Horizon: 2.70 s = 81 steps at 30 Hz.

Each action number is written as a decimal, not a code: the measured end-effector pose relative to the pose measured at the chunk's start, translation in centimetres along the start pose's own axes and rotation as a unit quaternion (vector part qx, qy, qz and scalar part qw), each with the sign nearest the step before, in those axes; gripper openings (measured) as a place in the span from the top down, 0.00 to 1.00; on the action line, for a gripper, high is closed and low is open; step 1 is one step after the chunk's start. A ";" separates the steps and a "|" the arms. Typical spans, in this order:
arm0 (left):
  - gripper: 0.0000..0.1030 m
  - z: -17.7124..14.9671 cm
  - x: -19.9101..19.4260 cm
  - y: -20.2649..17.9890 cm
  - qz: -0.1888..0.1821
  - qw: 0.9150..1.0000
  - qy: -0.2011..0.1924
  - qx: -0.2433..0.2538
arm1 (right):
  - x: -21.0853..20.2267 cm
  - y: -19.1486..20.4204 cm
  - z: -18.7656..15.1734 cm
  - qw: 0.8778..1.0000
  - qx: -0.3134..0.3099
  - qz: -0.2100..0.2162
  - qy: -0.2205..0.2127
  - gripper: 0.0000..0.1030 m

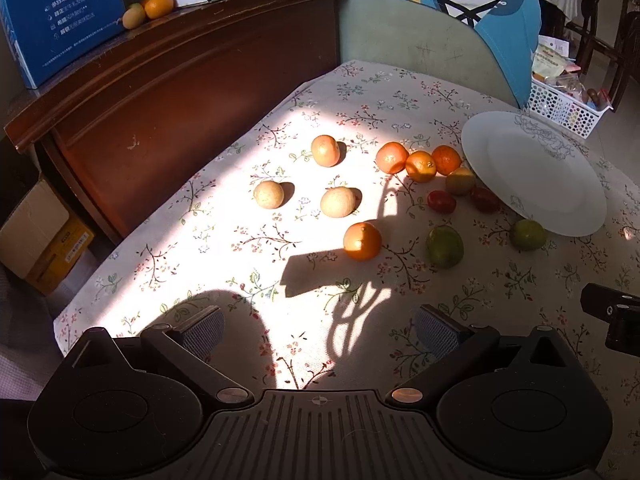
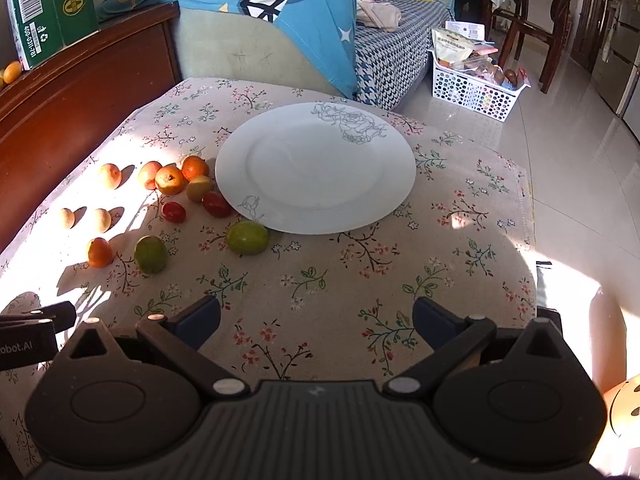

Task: Organize fruits

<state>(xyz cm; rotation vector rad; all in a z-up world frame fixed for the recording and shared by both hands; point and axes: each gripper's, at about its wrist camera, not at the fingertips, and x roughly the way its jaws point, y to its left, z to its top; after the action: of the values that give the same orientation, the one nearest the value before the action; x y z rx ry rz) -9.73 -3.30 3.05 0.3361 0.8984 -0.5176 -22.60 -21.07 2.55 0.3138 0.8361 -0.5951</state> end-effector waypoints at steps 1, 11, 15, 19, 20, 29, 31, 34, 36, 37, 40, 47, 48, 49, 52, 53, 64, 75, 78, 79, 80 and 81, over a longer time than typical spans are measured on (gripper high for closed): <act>0.01 0.0 0.0 -0.1 -0.004 1.000 0.001 -0.001 | 0.0 0.2 0.0 1.000 -0.006 0.001 -0.002 0.01; 0.01 -0.6 0.6 -1.4 -0.025 0.999 0.019 0.010 | -0.3 2.1 -0.2 0.996 -0.086 -0.004 -0.006 0.01; 0.01 -0.8 1.2 -1.5 -0.029 0.999 0.035 0.010 | 0.1 2.3 -0.5 0.995 -0.098 -0.012 0.004 0.01; 0.01 -0.9 1.6 -1.5 -0.034 0.998 0.054 -0.001 | 0.5 2.0 -0.6 0.996 -0.087 -0.013 0.018 0.01; 0.01 -0.9 1.7 -1.5 -0.034 0.998 0.059 0.000 | 0.6 1.9 -0.7 0.996 -0.086 -0.015 0.022 0.01; 0.01 -1.2 2.6 -1.9 -0.030 0.995 0.100 -0.002 | 1.3 2.1 -1.0 0.995 -0.091 -0.027 0.041 0.01; 0.01 -1.4 2.9 -1.9 -0.033 0.993 0.114 -0.005 | 1.4 2.0 -1.1 0.994 -0.090 -0.028 0.048 0.01; 0.01 -1.6 3.2 -2.1 -0.031 0.992 0.123 -0.001 | 1.6 2.0 -1.2 0.994 -0.087 -0.030 0.054 0.01; 0.01 -1.6 3.3 -2.2 -0.028 0.992 0.125 0.000 | 1.7 1.8 -1.2 0.994 -0.082 -0.030 0.061 0.01; 0.01 -1.6 3.3 -2.3 -0.028 0.992 0.126 -0.001 | 1.8 1.8 -1.2 0.994 -0.078 -0.029 0.065 0.01; 0.01 -1.6 3.4 -2.2 -0.030 0.991 0.130 -0.005 | 2.1 1.7 -1.3 0.994 -0.074 -0.032 0.073 0.01; 0.00 -1.5 3.6 -2.2 -0.031 0.990 0.135 -0.012 | 3.0 2.0 -1.7 0.990 -0.084 -0.050 0.099 0.01; 0.00 -1.5 3.6 -2.2 -0.031 0.990 0.135 -0.012 | 3.0 2.1 -1.7 0.990 -0.088 -0.052 0.100 0.01; 0.00 -1.5 3.7 -2.2 -0.031 0.990 0.136 -0.013 | 3.1 2.2 -1.8 0.989 -0.092 -0.054 0.102 0.01; 0.00 -1.4 3.7 -2.1 -0.031 0.990 0.135 -0.018 | 3.2 2.2 -1.8 0.989 -0.093 -0.056 0.104 0.01; 0.00 -1.4 3.7 -2.1 -0.030 0.990 0.134 -0.021 | 3.2 2.1 -1.8 0.989 -0.091 -0.056 0.105 0.01; 0.00 -2.6 3.0 -2.4 -0.029 0.996 0.081 -0.001 | 2.3 1.6 -2.0 0.988 -0.104 -0.068 0.090 0.01; 0.00 -1.9 3.1 -3.2 -0.004 0.994 0.102 -0.048 | 0.3 -0.4 -1.1 0.993 -0.088 -0.073 0.042 0.01; 0.00 -1.8 3.2 -3.4 0.010 0.992 0.108 -0.070 | 0.1 -0.8 -0.5 0.993 -0.093 -0.062 0.028 0.01; 0.00 -1.8 3.2 -3.5 0.013 0.991 0.110 -0.075 | 0.1 -0.9 -0.3 0.994 -0.093 -0.054 0.023 0.01; 0.00 -1.8 3.2 -3.7 0.016 0.991 0.111 -0.078 | 0.2 -1.0 -0.1 0.994 -0.093 -0.046 0.022 0.01; 0.00 -1.7 3.2 -3.7 0.016 0.990 0.113 -0.079 | 0.3 -1.1 0.1 0.995 -0.093 -0.034 0.025 0.01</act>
<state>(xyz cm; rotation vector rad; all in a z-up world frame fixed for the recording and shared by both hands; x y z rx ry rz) -11.26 -6.46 -0.78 0.2671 1.1459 -0.3807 -23.06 -22.11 2.30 0.1316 0.9454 -0.5698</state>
